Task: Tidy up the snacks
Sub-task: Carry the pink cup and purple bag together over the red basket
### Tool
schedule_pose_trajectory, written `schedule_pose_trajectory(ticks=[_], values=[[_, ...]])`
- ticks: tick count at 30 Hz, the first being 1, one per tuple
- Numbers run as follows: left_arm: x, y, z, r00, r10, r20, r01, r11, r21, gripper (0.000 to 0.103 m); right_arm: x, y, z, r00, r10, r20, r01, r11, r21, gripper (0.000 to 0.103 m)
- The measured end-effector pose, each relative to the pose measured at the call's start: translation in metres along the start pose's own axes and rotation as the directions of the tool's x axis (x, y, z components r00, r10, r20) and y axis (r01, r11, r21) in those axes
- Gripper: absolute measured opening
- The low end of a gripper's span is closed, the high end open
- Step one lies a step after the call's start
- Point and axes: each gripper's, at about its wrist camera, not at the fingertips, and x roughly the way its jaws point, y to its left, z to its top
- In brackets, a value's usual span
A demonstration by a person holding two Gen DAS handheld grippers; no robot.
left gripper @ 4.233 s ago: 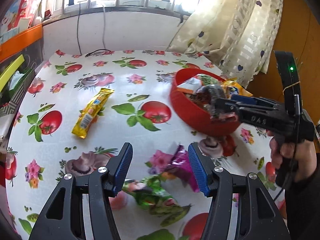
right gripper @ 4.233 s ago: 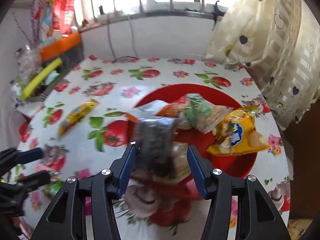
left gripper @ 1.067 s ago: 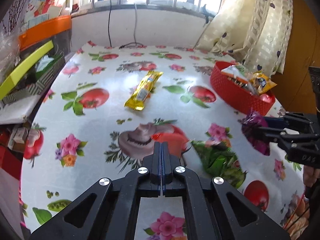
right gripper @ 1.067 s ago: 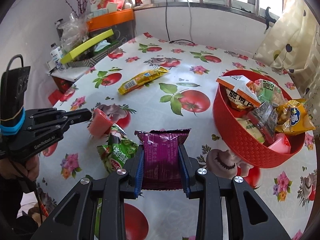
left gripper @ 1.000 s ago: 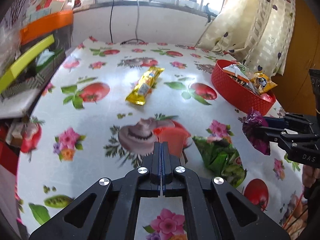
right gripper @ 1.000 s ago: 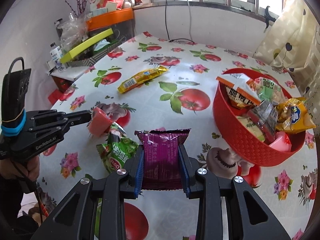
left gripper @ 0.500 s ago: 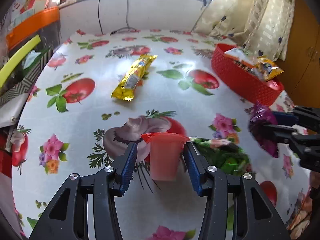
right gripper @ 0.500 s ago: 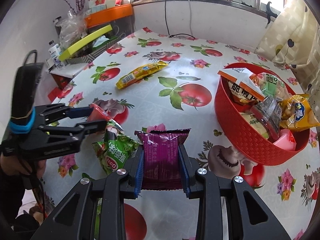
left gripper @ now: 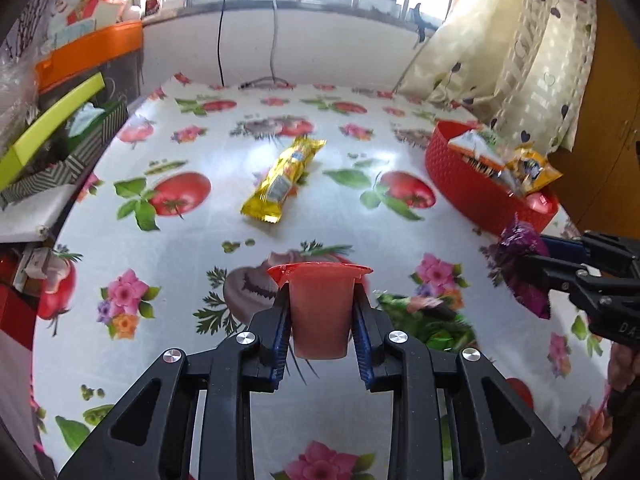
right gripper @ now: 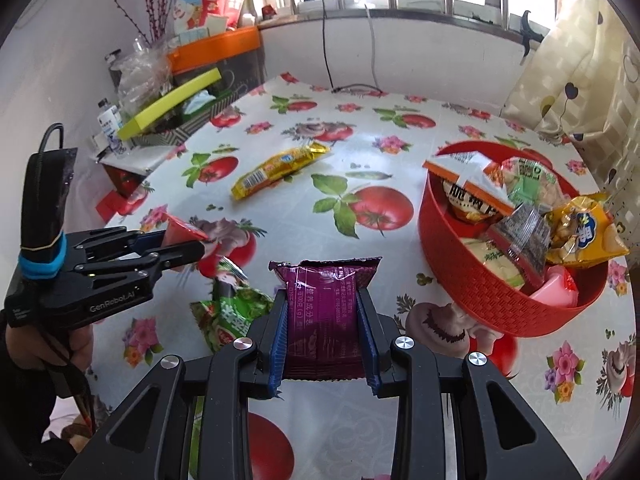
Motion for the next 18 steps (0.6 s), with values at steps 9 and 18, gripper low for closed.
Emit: schedule_pose_trajectory(ticks=[9,18], values=[[-0.025,-0.026,0.023,0.997,-0.029,0.065,0.027,0.999,0.031,0.029,-0.028,-0.001,0.009,0.997,-0.006,0.077,0.006,1.000,0.001,0.029],[-0.022,-0.067,0.051,0.993,-0.080,0.086,0.071,0.992,0.104,0.029,-0.049,-0.025,0.018,0.990,-0.043,0.131,0.038,0.999,0.039,0.029]])
